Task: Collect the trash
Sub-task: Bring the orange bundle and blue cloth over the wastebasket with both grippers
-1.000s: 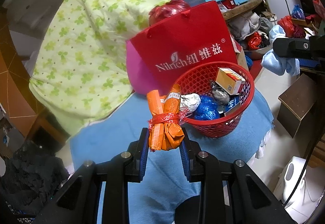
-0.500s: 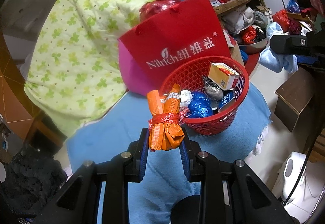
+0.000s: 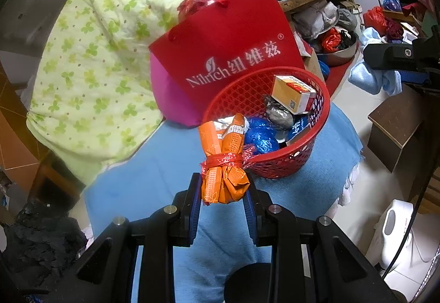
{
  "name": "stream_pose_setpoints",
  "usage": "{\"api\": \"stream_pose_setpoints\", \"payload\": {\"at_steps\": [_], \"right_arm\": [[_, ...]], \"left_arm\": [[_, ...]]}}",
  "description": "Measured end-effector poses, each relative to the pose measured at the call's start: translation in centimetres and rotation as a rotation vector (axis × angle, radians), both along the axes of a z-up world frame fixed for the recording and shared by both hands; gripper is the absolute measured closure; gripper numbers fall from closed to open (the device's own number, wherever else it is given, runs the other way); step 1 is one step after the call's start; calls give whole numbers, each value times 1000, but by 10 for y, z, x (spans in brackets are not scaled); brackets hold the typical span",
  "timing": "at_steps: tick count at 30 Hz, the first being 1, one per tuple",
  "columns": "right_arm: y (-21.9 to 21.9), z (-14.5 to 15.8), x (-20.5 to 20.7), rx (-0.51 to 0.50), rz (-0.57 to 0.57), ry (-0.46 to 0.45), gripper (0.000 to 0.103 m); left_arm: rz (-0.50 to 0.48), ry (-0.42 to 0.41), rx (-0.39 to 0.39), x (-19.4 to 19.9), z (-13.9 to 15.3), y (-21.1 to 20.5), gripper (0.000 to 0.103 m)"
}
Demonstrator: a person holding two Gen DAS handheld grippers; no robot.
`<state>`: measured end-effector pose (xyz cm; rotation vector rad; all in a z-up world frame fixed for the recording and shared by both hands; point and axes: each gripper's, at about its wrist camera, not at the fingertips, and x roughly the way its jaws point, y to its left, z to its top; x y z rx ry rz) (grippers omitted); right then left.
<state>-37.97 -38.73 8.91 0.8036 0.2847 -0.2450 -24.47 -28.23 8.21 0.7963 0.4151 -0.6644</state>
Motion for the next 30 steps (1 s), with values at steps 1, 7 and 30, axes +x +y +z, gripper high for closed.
{"api": "stream_pose_setpoints", "payload": {"at_steps": [1, 7, 30], "right_arm": [[-1, -1, 0, 2, -1, 2, 66], [-6, -14, 2, 22, -8, 24, 66], [-17, -14, 68, -48, 7, 126, 66]], "left_arm": [[-2, 2, 3, 0, -2, -1, 73], [-6, 28, 19, 5, -15, -7, 73], [-126, 336, -138, 88, -21, -12, 73]]}}
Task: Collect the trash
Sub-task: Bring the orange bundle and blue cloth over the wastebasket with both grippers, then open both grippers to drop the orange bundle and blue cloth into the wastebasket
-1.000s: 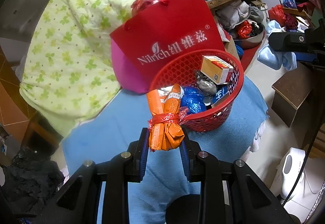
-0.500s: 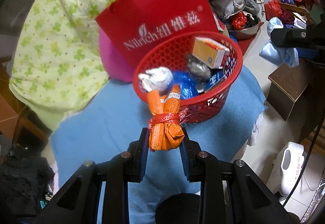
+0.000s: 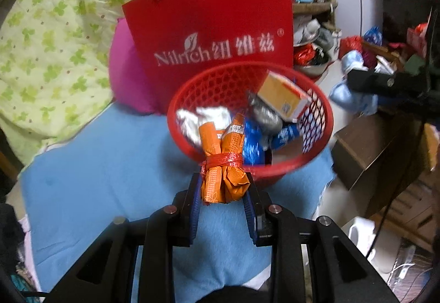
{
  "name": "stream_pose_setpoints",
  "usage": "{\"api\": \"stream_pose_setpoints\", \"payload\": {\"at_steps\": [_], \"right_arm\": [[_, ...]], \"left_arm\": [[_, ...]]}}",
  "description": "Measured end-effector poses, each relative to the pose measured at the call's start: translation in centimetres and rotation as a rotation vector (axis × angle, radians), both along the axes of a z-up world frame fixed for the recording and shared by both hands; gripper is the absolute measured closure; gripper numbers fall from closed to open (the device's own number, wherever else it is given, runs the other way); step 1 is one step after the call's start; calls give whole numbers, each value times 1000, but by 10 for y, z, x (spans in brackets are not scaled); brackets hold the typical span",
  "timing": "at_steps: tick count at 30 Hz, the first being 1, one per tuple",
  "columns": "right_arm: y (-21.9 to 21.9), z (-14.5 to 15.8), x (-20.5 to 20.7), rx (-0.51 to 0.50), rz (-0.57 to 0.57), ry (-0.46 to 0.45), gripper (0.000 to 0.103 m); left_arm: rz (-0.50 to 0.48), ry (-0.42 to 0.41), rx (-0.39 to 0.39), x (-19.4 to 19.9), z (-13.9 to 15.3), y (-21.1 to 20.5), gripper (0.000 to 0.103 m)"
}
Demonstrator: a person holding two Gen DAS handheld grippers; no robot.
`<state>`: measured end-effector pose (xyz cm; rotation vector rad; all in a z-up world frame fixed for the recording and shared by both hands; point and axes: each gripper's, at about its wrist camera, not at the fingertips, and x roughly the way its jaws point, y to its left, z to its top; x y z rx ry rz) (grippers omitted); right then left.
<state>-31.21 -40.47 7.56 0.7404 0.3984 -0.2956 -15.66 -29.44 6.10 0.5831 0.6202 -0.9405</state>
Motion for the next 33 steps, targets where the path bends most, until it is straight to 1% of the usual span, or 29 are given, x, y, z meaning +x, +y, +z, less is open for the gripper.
{"api": "stream_pose_setpoints", "payload": {"at_steps": [3, 5, 10, 16, 22, 23, 24, 25, 29, 33], "right_arm": [[-2, 4, 11, -14, 8, 6, 66], [-2, 5, 18, -21, 18, 14, 66], [-3, 2, 32, -35, 31, 46, 66], [-7, -3, 42, -41, 38, 72, 66], [-4, -10, 56, -56, 59, 104, 66], [-2, -12, 58, -60, 62, 112, 66], [-1, -15, 61, -65, 65, 124, 66], [0, -18, 63, -67, 67, 133, 66], [1, -28, 72, -60, 74, 160, 65], [1, -35, 78, -56, 72, 185, 64]], "left_arm": [[-22, 18, -27, 13, 8, -8, 72], [-36, 37, -45, 26, 14, -19, 72], [-75, 54, -76, 54, 27, -47, 72], [-112, 75, -63, 70, 23, -78, 72], [-131, 109, -54, 80, 11, -90, 71], [-135, 111, -52, 81, 9, -91, 69], [-134, 106, -53, 82, 8, -91, 61], [-134, 101, -56, 82, 8, -91, 58], [-135, 88, -66, 81, 8, -83, 56], [-96, 63, -79, 84, 9, -65, 52]]}}
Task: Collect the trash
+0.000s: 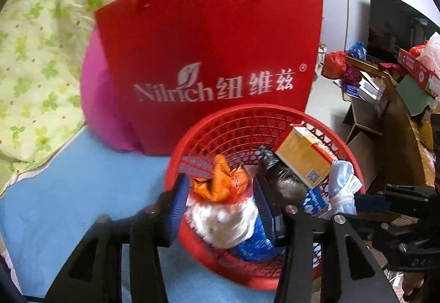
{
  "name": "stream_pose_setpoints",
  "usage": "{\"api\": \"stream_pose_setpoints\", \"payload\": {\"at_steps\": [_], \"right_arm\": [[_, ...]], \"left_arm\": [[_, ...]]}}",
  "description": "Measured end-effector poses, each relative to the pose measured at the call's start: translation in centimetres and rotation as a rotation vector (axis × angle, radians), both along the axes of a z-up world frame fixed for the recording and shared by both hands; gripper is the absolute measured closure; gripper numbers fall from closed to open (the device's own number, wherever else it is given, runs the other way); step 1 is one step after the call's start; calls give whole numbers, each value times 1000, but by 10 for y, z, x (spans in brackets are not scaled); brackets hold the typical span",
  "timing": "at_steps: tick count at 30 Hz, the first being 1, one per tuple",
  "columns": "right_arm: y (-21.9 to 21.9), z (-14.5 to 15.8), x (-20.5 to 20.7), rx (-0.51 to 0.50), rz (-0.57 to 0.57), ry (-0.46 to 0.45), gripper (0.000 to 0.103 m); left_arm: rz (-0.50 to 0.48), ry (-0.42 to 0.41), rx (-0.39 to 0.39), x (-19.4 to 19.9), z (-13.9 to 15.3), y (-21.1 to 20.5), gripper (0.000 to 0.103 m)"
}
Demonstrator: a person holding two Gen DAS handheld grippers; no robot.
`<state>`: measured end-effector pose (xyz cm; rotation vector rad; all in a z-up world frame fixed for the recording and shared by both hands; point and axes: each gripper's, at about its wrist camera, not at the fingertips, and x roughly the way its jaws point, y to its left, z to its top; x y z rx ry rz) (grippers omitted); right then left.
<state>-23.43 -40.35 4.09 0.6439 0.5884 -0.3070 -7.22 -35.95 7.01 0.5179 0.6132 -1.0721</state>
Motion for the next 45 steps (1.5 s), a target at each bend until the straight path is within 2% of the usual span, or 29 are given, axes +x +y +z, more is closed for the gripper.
{"api": "stream_pose_setpoints", "payload": {"at_steps": [3, 4, 6, 8, 9, 11, 19, 29, 38, 40, 41, 42, 45], "right_arm": [[4, -2, 3, -4, 3, 11, 63], [6, -3, 3, -5, 3, 11, 54], [10, -3, 4, -6, 1, 6, 47], [15, -1, 5, -19, 3, 6, 47], [17, 1, 5, -33, -1, 7, 47], [21, 4, 4, -51, -7, 0, 47], [35, 22, -3, -83, -26, -32, 47], [72, 46, -10, -169, -4, -26, 47], [98, 63, -16, -233, 4, -16, 45], [102, 66, -19, -247, 2, -15, 44], [103, 67, -21, -256, 0, -12, 44], [105, 69, -23, -264, -3, -8, 43], [109, 72, -27, -273, -5, -2, 42]], "left_arm": [[31, -18, -9, 2, 0, 16, 52], [38, -27, -13, 1, 1, 22, 52], [55, -43, -22, 1, 2, 34, 51], [70, -48, -36, 1, 4, 45, 49], [84, -45, -48, 2, 5, 54, 42], [110, -48, -68, 1, 8, 67, 36], [178, -97, -76, -18, 18, 103, 34], [302, -161, -32, -34, 26, 138, 33], [366, -195, -21, -46, 36, 160, 33], [379, -208, -19, -49, 38, 164, 28], [387, -215, -18, -51, 39, 166, 20], [397, -226, -20, -53, 40, 168, 16], [415, -254, -21, -58, 44, 174, 16]]}}
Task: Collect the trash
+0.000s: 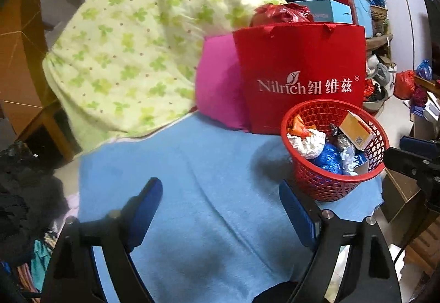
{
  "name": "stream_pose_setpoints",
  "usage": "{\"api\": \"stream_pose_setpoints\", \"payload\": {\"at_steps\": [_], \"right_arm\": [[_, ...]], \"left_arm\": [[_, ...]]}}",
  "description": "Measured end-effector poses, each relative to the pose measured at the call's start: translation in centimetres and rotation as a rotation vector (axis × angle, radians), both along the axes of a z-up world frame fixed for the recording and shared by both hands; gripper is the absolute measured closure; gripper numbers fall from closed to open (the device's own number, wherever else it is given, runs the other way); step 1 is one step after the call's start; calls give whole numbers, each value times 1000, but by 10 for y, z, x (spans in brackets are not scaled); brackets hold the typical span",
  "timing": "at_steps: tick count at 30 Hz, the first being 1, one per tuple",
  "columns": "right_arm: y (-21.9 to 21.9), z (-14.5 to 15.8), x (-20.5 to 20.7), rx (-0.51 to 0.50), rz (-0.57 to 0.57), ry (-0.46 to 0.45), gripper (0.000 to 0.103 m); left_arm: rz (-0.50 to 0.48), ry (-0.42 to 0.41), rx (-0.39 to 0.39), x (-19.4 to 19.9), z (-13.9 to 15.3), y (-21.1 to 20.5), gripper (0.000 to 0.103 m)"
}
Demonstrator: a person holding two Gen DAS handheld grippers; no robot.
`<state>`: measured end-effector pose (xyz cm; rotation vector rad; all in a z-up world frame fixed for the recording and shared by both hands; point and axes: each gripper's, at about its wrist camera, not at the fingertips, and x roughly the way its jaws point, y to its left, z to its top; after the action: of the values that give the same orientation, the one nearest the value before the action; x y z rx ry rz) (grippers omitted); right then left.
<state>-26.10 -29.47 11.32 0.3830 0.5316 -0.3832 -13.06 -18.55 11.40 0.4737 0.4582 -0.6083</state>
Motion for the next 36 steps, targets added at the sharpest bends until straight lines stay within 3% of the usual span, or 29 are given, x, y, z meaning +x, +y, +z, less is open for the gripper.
{"api": "stream_pose_setpoints", "payload": {"at_steps": [15, 36], "right_arm": [[24, 17, -20, -52, -2, -5, 38], [57, 39, -54, -144, 6, -11, 36]], "left_arm": [[125, -4, 24, -10, 6, 32, 14], [152, -47, -11, -41, 29, 65, 7]]}}
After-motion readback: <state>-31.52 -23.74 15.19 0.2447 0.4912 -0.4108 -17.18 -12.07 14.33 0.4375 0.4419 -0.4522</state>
